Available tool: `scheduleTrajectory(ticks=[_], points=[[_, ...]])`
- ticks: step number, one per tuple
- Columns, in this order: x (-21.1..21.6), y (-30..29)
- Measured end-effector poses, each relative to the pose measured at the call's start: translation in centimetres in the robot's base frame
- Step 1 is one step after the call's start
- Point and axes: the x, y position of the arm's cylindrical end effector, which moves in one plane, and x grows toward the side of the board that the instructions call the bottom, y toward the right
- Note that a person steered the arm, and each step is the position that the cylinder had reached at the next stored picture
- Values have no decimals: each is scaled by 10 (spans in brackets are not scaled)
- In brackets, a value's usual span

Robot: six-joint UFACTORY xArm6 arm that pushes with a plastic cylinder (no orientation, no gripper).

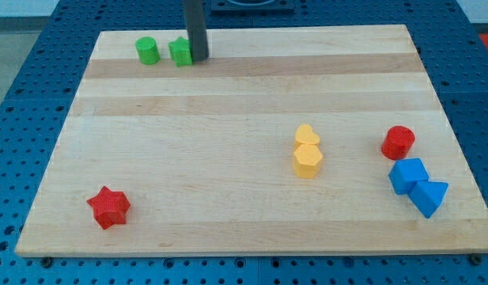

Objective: Move the yellow hexagon to the top left of the yellow heart

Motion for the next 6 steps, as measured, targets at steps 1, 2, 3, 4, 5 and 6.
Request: scheduleTrajectory(ticks=[1,2,3,4,5,6], points=[[0,-30],[0,-55],[0,-71],[9,8],[39,122],[81,237]])
